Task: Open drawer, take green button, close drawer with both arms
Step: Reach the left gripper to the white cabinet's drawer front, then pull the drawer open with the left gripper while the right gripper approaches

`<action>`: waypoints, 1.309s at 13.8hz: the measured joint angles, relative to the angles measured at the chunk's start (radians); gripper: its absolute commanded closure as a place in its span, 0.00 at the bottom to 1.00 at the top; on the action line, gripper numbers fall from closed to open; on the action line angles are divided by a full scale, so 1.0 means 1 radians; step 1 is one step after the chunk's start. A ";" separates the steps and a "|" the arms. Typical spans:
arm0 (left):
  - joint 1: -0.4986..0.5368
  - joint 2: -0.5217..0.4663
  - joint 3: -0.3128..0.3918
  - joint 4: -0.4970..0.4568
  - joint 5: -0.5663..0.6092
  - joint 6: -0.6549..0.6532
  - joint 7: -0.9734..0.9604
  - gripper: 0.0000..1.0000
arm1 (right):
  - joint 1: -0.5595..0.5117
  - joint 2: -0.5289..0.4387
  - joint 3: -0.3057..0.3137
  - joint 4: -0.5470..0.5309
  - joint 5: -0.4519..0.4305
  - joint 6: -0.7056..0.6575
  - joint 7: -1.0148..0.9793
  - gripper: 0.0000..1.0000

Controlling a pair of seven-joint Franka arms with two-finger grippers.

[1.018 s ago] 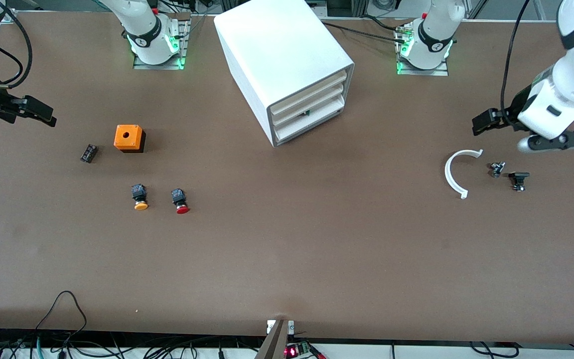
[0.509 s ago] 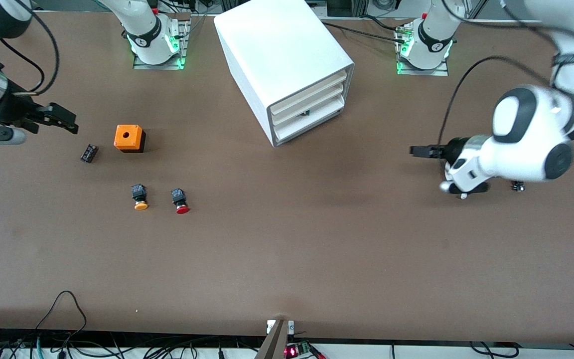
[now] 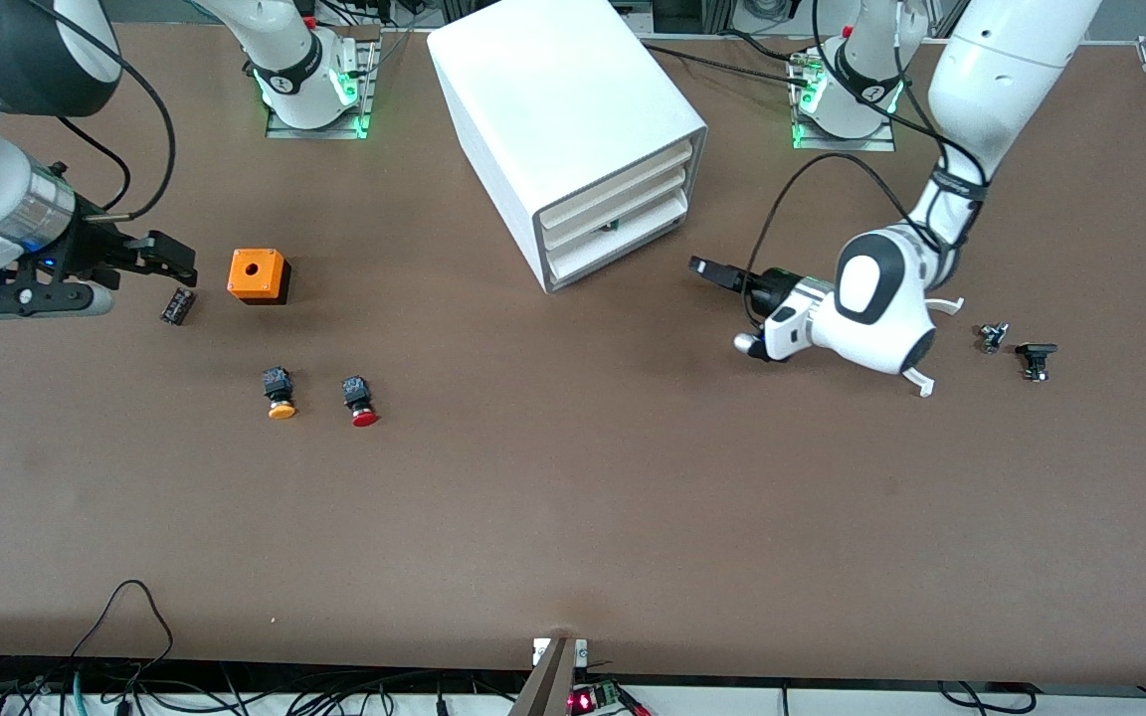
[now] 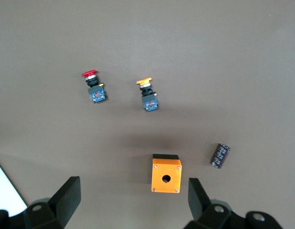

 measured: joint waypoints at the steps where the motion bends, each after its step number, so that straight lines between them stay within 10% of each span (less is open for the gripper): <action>1: -0.006 0.013 -0.005 -0.028 -0.047 0.002 0.064 0.01 | 0.011 0.006 0.000 0.000 0.000 0.005 0.000 0.00; 5: -0.007 0.082 -0.059 -0.091 -0.186 0.004 0.200 0.10 | 0.023 0.038 0.000 0.000 0.054 0.032 -0.001 0.00; 8: -0.014 0.102 -0.093 -0.107 -0.212 0.026 0.207 1.00 | 0.027 0.077 0.001 0.002 0.082 0.042 -0.011 0.00; 18: 0.012 0.080 0.001 -0.043 -0.204 0.038 0.235 1.00 | 0.125 0.267 0.117 0.183 0.088 0.050 -0.111 0.00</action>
